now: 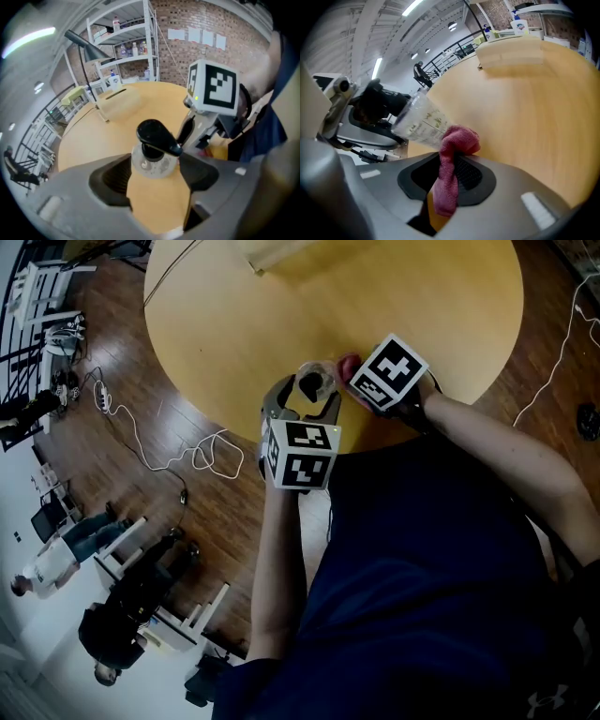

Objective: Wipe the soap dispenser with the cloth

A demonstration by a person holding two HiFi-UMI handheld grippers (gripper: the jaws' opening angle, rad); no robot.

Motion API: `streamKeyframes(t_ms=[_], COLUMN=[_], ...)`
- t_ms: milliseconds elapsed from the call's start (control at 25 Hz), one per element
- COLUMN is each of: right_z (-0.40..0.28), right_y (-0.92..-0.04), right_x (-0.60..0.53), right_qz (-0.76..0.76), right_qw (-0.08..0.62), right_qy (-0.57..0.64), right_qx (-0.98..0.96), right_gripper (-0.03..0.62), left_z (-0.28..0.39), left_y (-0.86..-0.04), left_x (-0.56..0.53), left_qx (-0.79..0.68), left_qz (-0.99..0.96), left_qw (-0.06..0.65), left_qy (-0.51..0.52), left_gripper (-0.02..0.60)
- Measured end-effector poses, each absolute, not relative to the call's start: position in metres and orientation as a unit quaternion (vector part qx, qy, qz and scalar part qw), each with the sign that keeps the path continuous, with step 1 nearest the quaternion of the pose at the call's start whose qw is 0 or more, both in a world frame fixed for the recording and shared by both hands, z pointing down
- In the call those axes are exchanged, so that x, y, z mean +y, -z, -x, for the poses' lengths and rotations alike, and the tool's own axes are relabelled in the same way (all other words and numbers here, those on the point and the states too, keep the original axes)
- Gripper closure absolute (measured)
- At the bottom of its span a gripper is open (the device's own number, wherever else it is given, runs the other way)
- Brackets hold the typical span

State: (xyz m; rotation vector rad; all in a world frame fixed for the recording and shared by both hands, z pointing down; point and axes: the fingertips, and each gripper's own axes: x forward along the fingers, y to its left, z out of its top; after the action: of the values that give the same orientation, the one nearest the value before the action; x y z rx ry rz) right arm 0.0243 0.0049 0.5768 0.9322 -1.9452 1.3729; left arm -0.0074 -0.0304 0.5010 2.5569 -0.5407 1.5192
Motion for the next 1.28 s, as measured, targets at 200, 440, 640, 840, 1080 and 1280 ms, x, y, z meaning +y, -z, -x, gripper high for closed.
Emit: streamKeyframes(t_ms=[200,440,640,840,1080,1280], right_z=[-0.024,-0.013,-0.011,-0.017,-0.011,-0.018], right_y=[-0.586,-0.499,-0.502,-0.568,-0.582,-0.523], right_x=[0.005,-0.002,0.002,-0.001,0.003,0.003], right_qz=[-0.347,-0.336,-0.328,-0.337,-0.343,-0.334], right_qw=[0.291,0.233,0.237,0.297,0.303,0.268], right_qy=[-0.527,-0.476,-0.471,-0.498,-0.514,-0.486], right_qx=[-0.719,-0.778,-0.784,-0.742,-0.726,-0.762], right_gripper=[0.500,0.500,0.500,0.500,0.500,0.500], left_z=[0.008,0.012,0.014,0.009,0.015,0.004], left_y=[-0.502,-0.499,-0.501,-0.487,-0.494,-0.494], left_x=[-0.030,-0.035,-0.034,-0.044,-0.039,-0.030], left_qx=[-0.171,-0.039,-0.007,-0.190,-0.175,-0.015], left_qz=[-0.842,-0.845,-0.838,-0.851,-0.843,-0.864], left_qw=[0.023,-0.060,-0.089,0.135,0.078,-0.016], left_qy=[-0.511,-0.530,-0.538,-0.470,-0.503,-0.504], left_gripper=[0.262,0.264,0.262,0.261,0.268,0.268])
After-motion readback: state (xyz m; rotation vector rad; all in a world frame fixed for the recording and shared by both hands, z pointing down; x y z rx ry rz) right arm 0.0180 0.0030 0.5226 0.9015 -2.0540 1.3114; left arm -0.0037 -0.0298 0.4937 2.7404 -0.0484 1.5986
